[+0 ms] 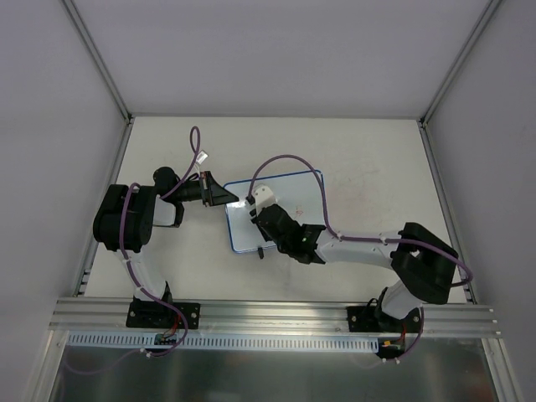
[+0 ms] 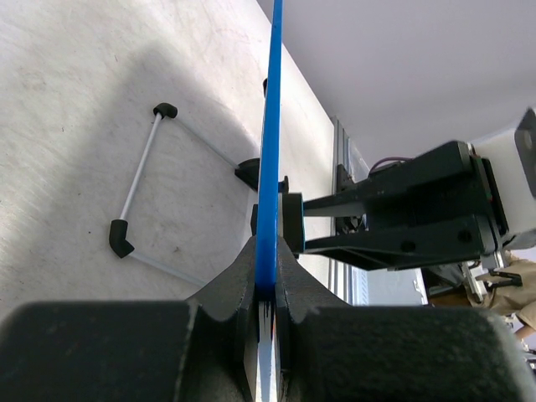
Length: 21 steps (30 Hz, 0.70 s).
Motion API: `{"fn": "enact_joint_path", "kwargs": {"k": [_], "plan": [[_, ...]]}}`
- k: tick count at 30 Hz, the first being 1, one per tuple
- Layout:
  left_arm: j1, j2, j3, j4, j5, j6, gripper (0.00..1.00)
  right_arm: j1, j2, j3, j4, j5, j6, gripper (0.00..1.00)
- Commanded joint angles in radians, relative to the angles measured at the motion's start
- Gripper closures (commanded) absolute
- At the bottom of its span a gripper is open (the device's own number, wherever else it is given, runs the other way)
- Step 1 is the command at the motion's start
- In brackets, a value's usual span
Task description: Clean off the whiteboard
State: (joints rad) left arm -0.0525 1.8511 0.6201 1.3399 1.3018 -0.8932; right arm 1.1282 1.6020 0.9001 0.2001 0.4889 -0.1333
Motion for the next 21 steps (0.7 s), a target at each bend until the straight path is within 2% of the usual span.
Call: {"fn": "enact_joint_path", "kwargs": {"k": [1,14,21], "plan": [[-0.018,-0.032,-0.019,0.341,0.051,0.023,1.0,-0.08,-0.023,-0.047,0.004,0.085,0.063,1.0],[-0.018,-0.036,-0.023,0.341,0.05,0.027,1.0,-0.238,-0.214,-0.302,0.128,0.165,0.313,1.0],[-0.018,-0.038,-0.023,0.341,0.051,0.027,1.0,-0.343,-0.313,-0.426,0.17,0.123,0.428,1.0]]}}
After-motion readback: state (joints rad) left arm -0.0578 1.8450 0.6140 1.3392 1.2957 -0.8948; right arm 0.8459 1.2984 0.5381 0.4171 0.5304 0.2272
